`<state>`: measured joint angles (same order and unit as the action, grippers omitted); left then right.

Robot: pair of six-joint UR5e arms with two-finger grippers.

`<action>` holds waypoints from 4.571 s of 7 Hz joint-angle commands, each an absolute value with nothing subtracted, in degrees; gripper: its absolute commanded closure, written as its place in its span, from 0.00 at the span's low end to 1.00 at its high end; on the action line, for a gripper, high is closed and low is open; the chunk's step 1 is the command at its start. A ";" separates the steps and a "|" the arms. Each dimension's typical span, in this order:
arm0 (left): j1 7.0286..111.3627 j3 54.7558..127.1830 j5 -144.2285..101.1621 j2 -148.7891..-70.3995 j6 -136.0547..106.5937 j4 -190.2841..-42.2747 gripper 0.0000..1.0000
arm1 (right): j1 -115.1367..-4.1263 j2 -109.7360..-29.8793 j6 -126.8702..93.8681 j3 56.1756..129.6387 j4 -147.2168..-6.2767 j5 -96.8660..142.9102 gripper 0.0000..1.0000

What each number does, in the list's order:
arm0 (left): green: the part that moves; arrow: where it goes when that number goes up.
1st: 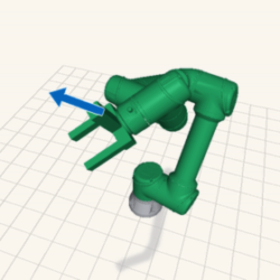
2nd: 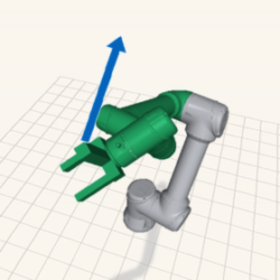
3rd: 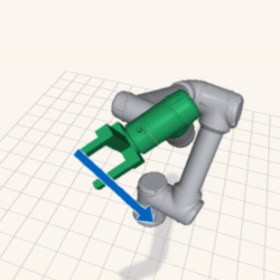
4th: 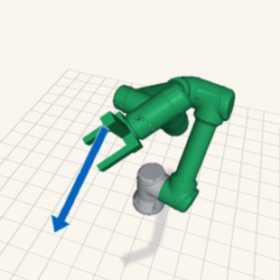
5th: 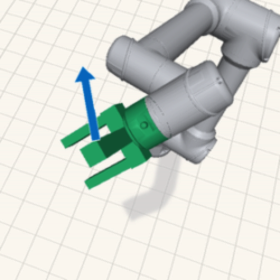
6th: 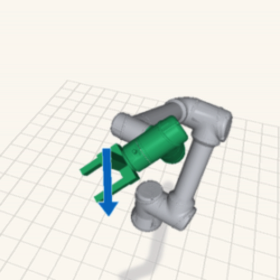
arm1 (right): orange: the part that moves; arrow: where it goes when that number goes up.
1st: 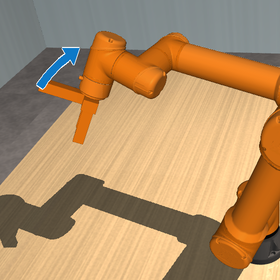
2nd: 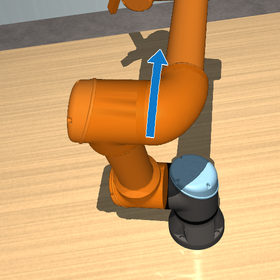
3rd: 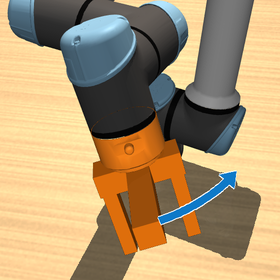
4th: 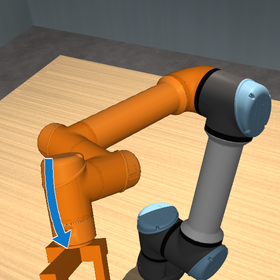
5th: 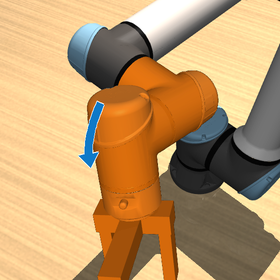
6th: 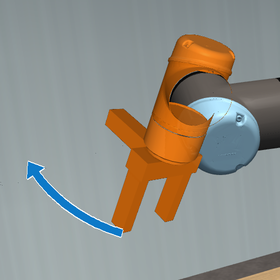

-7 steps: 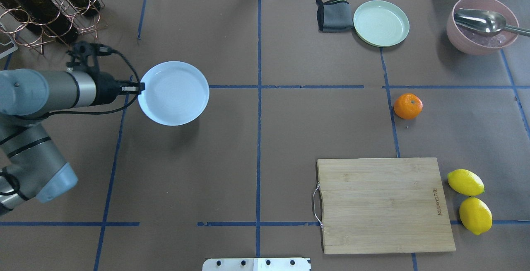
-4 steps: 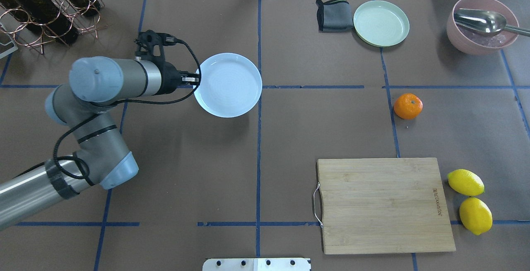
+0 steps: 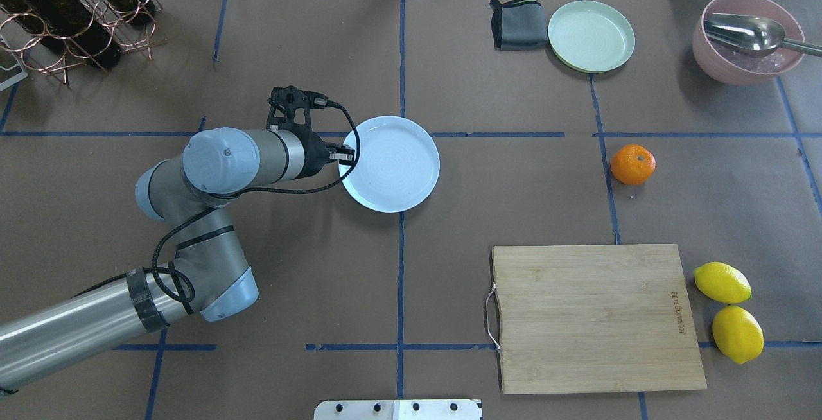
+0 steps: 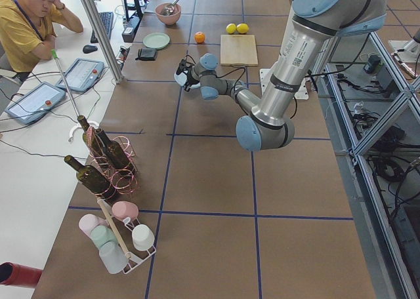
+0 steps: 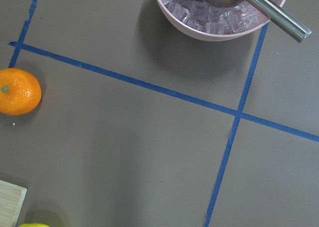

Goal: Pick orange to plate

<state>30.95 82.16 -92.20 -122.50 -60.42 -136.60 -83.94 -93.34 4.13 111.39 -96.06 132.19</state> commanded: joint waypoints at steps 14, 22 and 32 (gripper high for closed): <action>67.36 103.37 -118.91 -98.92 -6.78 -105.22 0.00 | -75.94 -87.45 -3.08 114.61 -95.98 132.27 0.00; 90.79 96.77 -133.16 -84.81 15.91 -89.56 0.00 | -60.42 -84.11 -24.07 110.69 -83.16 125.10 0.00; 90.88 96.86 -133.07 -84.55 16.44 -89.65 0.00 | -46.85 -79.45 -38.23 92.55 -63.54 110.48 0.00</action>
<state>90.88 96.85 -133.06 -84.55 16.43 -89.65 -47.26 -79.38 -38.36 93.29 -63.59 111.06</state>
